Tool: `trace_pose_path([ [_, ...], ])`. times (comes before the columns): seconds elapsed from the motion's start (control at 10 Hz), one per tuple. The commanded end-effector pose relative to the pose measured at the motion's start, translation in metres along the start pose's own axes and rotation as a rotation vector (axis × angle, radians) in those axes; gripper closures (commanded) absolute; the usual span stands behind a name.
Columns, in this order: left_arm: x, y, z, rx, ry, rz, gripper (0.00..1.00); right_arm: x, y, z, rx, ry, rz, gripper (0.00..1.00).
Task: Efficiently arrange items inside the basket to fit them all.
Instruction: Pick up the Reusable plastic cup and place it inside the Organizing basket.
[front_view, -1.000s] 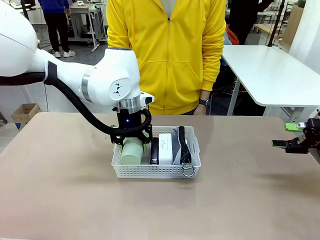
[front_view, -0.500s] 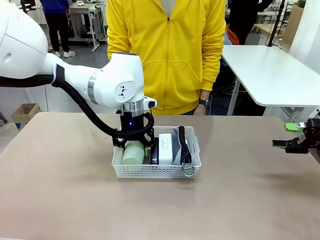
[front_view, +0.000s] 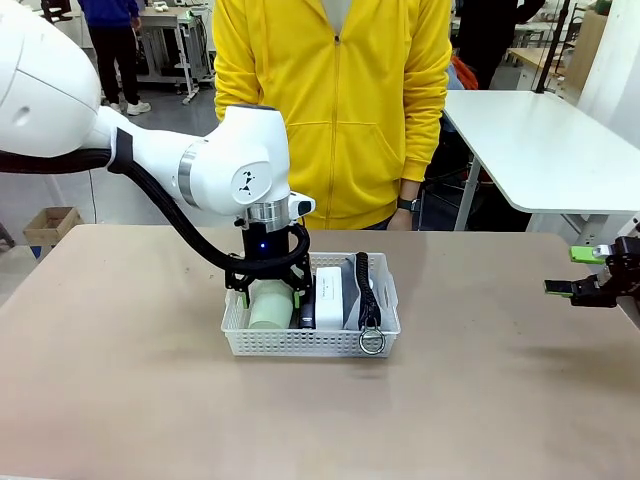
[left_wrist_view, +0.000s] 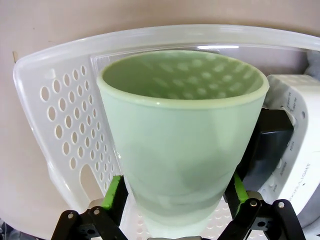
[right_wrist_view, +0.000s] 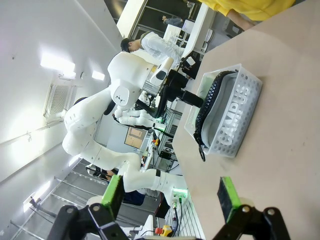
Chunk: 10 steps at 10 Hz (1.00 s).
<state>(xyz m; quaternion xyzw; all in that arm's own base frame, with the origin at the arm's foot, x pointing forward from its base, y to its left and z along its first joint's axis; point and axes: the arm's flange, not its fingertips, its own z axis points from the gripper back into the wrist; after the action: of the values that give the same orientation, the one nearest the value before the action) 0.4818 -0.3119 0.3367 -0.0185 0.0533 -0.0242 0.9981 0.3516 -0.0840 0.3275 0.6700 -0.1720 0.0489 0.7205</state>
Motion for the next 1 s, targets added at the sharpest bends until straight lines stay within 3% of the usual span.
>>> trace_pose_path([
  [0.0, 0.0, 0.0, 0.003, 0.013, -0.027, 0.01, 0.0, -0.002, 0.002, -0.001, 0.004, -0.005, 0.014, 0.0],
  [0.4, -0.01, 0.002, 0.027, -0.071, -0.087, -0.028, 0.0, -0.002, 0.002, -0.001, 0.004, -0.005, 0.014, 0.0],
  [0.6, -0.046, 0.013, 0.084, -0.181, -0.218, -0.073, 0.0, -0.002, 0.002, -0.001, 0.004, -0.005, 0.014, 0.0],
  [0.9, -0.115, 0.067, 0.142, -0.414, -0.22, -0.243, 0.0, -0.002, 0.002, -0.001, 0.004, -0.005, 0.014, 0.0],
])
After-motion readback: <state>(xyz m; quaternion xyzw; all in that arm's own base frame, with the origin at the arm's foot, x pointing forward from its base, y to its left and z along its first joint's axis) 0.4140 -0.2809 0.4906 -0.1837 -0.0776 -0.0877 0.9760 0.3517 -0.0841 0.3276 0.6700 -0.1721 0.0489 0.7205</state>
